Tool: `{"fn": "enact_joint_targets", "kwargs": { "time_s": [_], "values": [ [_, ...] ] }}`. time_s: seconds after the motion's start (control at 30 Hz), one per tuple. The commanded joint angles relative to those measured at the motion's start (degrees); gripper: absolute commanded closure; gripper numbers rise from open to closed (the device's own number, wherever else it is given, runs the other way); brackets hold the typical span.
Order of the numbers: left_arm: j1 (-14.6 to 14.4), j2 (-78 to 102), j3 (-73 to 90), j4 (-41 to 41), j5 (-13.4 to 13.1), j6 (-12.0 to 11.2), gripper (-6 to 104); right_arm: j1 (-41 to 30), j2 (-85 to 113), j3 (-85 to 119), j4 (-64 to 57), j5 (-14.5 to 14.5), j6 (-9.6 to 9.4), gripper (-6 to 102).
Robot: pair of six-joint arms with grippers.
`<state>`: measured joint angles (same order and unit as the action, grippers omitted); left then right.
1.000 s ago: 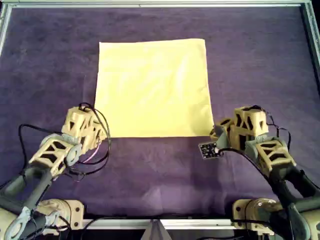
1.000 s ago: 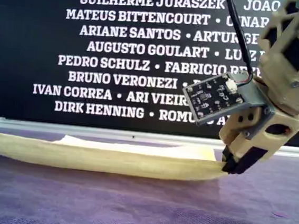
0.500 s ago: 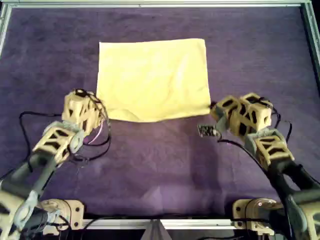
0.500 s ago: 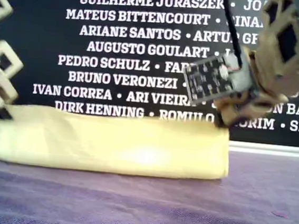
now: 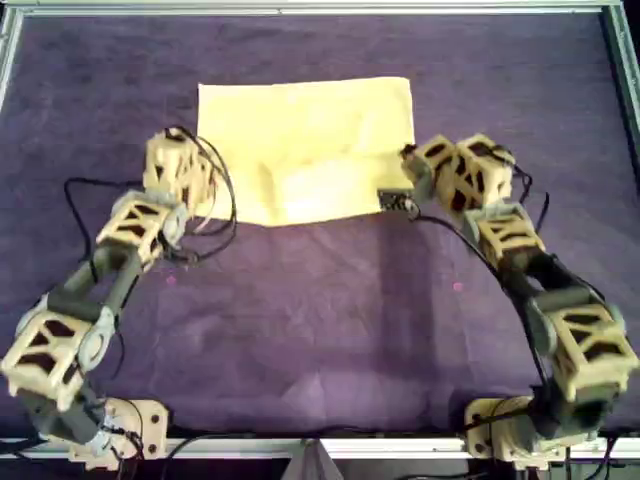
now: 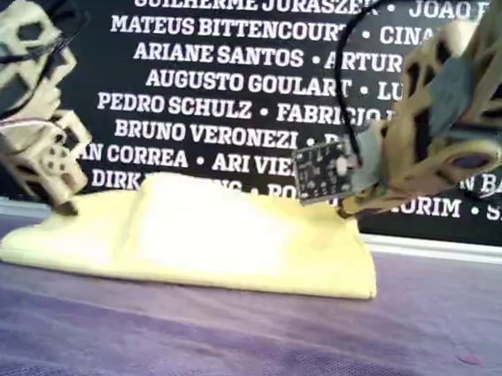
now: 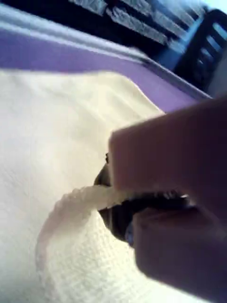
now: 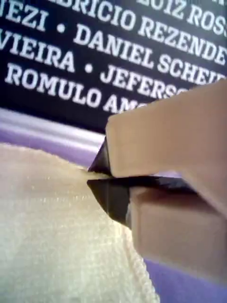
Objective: Fold a cloth
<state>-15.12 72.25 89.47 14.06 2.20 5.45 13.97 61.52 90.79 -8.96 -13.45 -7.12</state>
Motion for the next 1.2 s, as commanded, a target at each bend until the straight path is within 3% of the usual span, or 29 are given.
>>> {"fn": "enact_joint_targets", "kwargs": {
  "time_s": [0.0, 0.5, 1.17],
  "values": [
    [2.7, -2.8, -12.4, -1.5, -0.2, 0.3, 98, -0.5, -4.3, -14.4, -2.6, -0.5, 0.26, 96],
    [4.7, -26.8, -45.8, -1.5, -0.2, 0.3, 98, -1.0, -24.6, -43.4, -2.6, 0.4, 0.09, 96],
    [4.9, -35.2, -55.5, -1.4, 0.5, 0.3, 94, -1.8, -38.6, -61.5, -2.6, 0.5, -0.62, 94]
  ]
}}
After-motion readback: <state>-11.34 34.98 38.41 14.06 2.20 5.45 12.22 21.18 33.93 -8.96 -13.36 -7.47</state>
